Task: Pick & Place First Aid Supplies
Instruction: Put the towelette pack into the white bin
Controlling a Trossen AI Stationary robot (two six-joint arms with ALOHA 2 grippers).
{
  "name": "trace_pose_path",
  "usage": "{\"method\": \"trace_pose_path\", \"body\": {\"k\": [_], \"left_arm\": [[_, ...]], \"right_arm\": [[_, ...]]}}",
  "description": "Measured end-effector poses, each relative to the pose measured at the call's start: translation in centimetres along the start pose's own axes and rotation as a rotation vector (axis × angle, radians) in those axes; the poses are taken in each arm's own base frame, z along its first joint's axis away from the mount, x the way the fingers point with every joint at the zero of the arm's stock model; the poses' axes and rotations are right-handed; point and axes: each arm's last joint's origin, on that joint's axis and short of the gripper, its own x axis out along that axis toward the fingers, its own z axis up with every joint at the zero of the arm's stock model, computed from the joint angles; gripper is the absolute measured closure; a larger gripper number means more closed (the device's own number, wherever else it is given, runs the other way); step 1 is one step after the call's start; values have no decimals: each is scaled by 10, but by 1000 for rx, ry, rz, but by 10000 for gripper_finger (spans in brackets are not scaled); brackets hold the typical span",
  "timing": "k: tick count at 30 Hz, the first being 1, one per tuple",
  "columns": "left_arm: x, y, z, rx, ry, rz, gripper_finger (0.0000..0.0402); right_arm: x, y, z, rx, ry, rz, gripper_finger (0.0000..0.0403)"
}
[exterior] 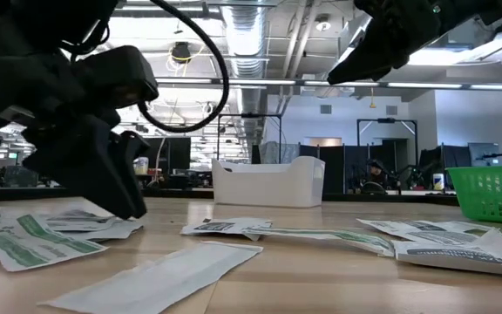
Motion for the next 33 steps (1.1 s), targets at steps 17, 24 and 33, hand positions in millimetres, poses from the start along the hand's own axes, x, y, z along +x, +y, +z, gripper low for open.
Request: {"method": "trace_pose_path", "body": {"k": [17, 24, 33], "left_arm": [[-11, -6, -4, 17, 48, 2, 298], [-5, -7, -8, 19, 62, 11, 298], [-3, -6, -8, 80, 48, 56, 391]], "right_arm": [[0, -1, 0, 1, 0, -2, 301], [0, -1, 0, -1, 0, -2, 301], [0, -1, 0, 0, 1, -2, 301]]}}
